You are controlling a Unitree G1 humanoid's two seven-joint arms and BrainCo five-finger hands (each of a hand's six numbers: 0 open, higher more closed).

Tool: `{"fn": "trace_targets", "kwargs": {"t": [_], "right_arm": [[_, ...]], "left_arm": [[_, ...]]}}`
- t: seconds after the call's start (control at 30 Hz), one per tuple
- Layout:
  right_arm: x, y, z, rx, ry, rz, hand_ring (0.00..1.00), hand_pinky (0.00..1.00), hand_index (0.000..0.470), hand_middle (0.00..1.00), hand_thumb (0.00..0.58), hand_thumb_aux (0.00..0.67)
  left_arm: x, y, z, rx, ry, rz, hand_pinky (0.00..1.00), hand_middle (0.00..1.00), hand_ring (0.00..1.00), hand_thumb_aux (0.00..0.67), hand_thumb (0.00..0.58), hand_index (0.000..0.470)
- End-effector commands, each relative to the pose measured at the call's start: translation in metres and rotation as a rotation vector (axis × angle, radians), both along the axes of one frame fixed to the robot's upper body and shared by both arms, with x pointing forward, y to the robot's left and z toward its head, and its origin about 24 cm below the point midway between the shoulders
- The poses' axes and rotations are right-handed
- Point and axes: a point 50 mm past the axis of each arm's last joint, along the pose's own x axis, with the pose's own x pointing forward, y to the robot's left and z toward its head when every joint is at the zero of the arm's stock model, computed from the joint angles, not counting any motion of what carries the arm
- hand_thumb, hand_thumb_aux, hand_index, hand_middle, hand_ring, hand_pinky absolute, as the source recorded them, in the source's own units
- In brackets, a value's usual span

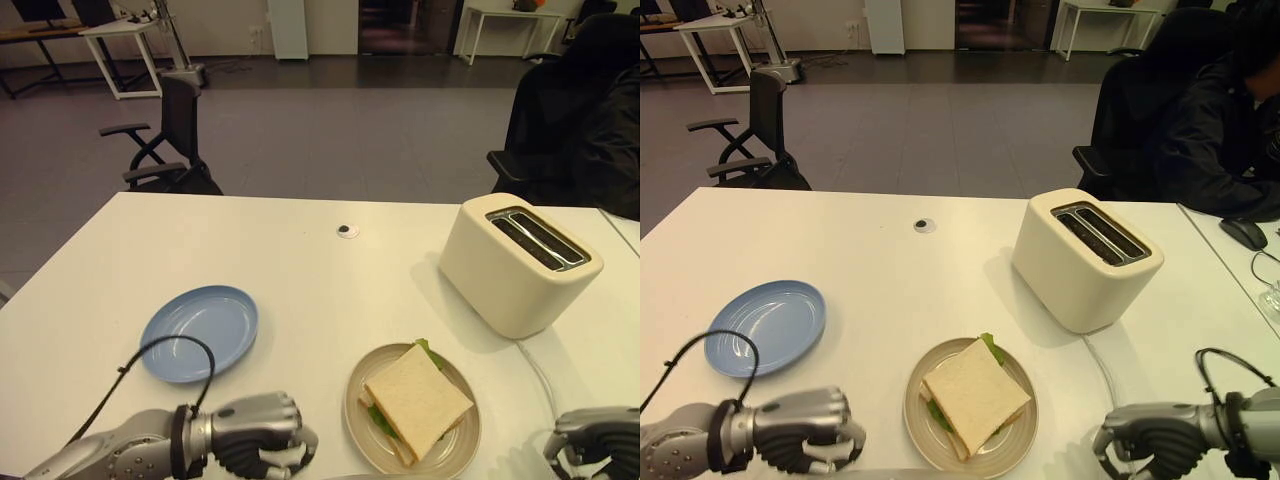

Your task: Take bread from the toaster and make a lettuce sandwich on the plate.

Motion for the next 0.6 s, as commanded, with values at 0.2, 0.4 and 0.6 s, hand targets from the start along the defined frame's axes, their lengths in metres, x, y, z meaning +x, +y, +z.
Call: {"fn": "trace_targets", "kwargs": {"t": [0.2, 0.4, 0.6], "right_arm": [[0.017, 0.047, -0.067, 0.006, 0.068, 0.093, 0.95, 0.95, 0.47, 0.95, 0.58, 0.67], [0.06, 0.084, -0.117, 0.098, -0.078, -0.088, 0.93, 0.93, 0.47, 0.93, 0.58, 0.67], [0.144, 0.116, -0.123, 0.206, -0.368, -0.367, 0.92, 0.92, 0.47, 0.92, 0.58, 0.67]], "left_arm": [[0.006, -0.041, -0.066, 0.206, 0.006, -0.06, 1.0, 1.0, 1.0, 0.67, 0.58, 0.47], [0.064, -0.06, -0.074, 0.091, -0.241, 0.122, 1.0, 1.0, 1.0, 0.67, 0.58, 0.47], [0.149, -0.055, -0.086, 0.111, -0.362, 0.352, 1.0, 1.0, 1.0, 0.67, 0.58, 0.47]]}}
